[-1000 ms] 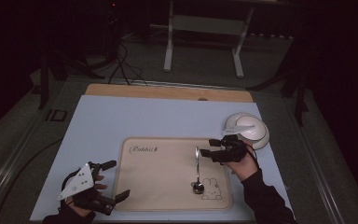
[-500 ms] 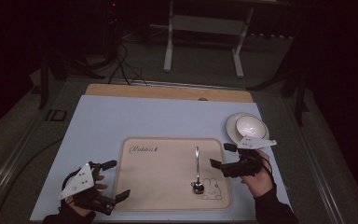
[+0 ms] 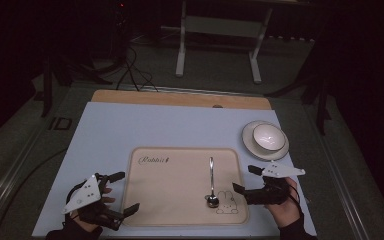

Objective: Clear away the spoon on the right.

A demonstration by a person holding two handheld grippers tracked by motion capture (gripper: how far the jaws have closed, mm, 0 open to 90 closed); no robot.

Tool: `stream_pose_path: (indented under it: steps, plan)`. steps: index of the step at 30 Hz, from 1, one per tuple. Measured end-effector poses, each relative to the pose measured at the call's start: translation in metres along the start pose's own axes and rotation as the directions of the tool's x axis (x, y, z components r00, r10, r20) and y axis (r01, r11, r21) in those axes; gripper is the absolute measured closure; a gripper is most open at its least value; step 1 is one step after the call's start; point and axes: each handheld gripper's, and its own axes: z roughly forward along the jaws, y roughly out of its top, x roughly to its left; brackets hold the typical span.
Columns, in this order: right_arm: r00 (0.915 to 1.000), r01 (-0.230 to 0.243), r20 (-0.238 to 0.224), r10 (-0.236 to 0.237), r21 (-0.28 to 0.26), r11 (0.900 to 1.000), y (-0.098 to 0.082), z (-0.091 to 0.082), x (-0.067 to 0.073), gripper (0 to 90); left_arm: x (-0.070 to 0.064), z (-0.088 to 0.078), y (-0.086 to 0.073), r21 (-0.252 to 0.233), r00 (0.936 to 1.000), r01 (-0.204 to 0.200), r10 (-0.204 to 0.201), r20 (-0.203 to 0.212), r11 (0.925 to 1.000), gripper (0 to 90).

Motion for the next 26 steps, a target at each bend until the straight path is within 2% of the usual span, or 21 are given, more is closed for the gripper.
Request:
stream_pose_path:
  steps: [8,13,20,26]
  plan:
    - [0.9999,0.005,-0.011,-0.005,0.017,1.0,-0.019,0.008,-0.001,13.5,0.0,0.0,0.0,0.0,1.0,0.0,0.0,-0.001,1.0,0.0]
    - [0.9993,0.03,-0.023,-0.029,0.029,0.999,-0.03,0.016,-0.003,13.7,0.0,-0.002,0.0,-0.002,1.0,0.0,0.0,-0.001,1.0,0.0]
    - [0.9969,0.079,-0.017,-0.077,0.083,0.993,-0.037,0.025,0.0,13.7,-0.001,-0.004,0.001,-0.007,1.0,-0.001,0.001,-0.005,1.0,0.0]
    - [0.9976,0.068,-0.014,-0.067,0.103,0.992,-0.04,0.027,-0.004,13.9,0.0,-0.004,0.0,-0.007,1.0,0.004,-0.004,-0.003,1.0,0.0]
